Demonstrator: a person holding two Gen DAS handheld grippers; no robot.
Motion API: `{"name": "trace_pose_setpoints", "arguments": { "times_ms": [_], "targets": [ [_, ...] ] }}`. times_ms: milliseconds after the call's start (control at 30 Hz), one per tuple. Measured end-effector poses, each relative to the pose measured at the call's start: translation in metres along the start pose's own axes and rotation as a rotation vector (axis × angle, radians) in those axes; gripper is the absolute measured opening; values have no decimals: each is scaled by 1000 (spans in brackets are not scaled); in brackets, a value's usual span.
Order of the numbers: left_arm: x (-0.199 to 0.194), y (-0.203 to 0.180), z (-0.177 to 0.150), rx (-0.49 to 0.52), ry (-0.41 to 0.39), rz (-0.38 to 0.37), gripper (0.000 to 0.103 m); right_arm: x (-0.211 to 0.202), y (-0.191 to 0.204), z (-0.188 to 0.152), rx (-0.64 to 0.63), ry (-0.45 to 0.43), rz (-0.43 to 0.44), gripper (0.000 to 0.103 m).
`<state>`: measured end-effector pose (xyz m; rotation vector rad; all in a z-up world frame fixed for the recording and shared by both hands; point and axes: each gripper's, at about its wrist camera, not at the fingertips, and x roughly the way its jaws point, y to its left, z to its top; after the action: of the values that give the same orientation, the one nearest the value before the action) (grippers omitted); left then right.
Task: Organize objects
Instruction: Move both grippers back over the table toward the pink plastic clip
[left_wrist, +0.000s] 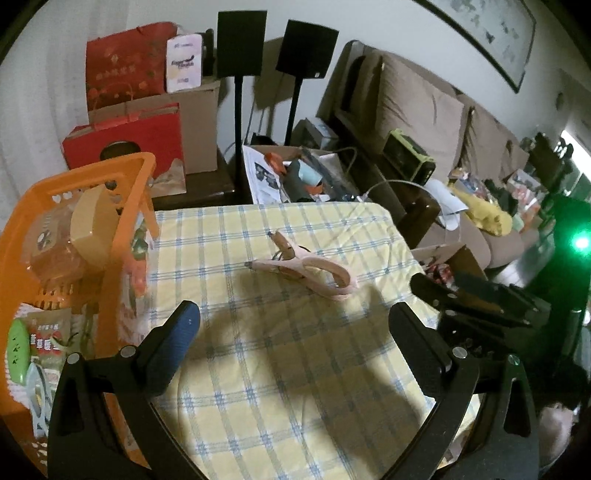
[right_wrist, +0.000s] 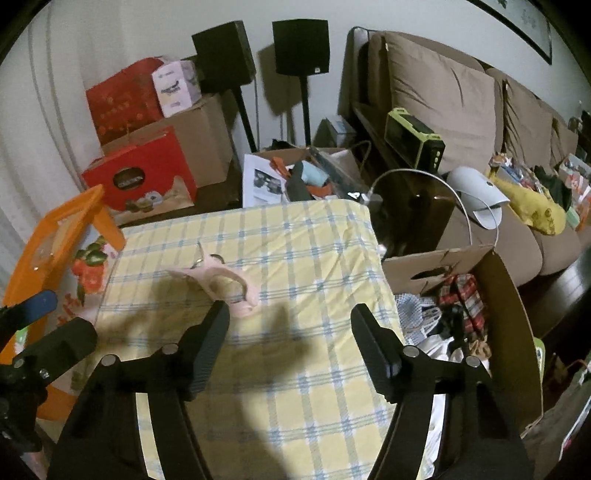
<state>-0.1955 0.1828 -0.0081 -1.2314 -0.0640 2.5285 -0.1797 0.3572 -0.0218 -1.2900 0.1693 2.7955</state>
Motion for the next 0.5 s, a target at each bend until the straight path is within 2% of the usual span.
{"name": "trace_pose_setpoints", "arguments": {
  "times_ms": [233, 367, 467, 500],
  "targets": [
    [30, -4, 1, 13, 45, 30, 98, 19, -10, 7, 10, 31, 22, 64],
    [41, -5, -1, 19, 66, 39, 83, 32, -14, 12, 18, 57, 45, 53],
    [50, -3, -3, 11, 85, 36, 80, 43, -15, 17, 13, 80, 72, 51],
    [53, -1, -3, 5, 92, 33, 76, 48, -13, 19, 3, 90, 80, 50]
  ]
}}
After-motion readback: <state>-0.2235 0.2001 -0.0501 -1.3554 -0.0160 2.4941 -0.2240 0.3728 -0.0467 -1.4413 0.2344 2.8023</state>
